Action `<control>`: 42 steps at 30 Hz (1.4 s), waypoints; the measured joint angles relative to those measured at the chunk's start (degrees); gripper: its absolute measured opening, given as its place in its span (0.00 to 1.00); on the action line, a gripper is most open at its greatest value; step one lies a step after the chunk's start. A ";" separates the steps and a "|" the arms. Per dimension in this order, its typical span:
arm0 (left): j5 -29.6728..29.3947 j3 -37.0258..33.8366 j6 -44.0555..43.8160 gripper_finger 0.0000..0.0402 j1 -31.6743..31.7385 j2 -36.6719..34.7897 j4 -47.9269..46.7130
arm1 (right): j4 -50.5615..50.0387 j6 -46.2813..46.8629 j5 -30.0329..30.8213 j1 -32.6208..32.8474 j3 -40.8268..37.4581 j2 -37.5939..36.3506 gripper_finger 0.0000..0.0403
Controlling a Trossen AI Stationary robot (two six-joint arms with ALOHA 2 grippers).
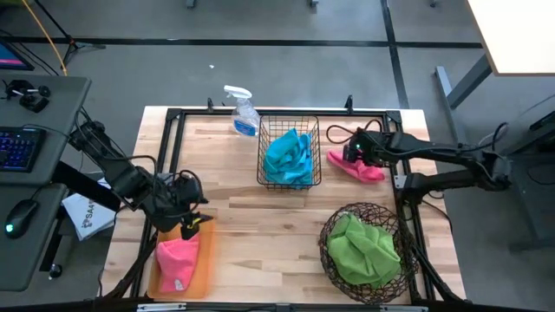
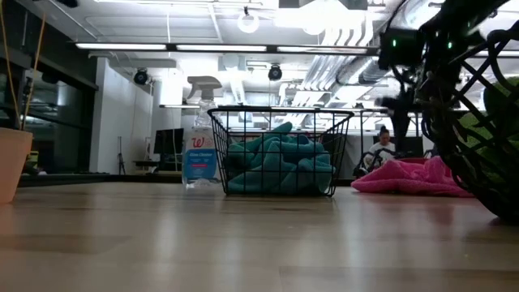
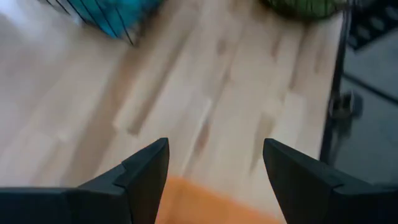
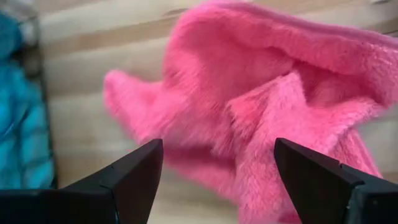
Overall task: Sort microfiber towel by color & place in baskets
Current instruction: Put the pink towel into the orange bin
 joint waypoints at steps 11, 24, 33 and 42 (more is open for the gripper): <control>-17.93 -0.02 -2.96 0.62 2.89 -0.24 3.85 | 12.68 1.83 3.06 -4.32 -8.44 11.03 0.72; -27.63 -0.02 11.38 0.62 2.89 -2.41 24.36 | 3.59 -4.33 9.71 10.87 -5.88 2.52 0.05; -29.37 -0.02 25.52 0.62 5.97 -1.15 40.27 | 16.82 -20.28 23.06 27.21 11.51 -12.36 0.01; -20.73 -0.02 32.42 0.62 9.87 5.61 56.46 | 44.63 -43.42 26.85 46.17 20.02 -2.49 0.01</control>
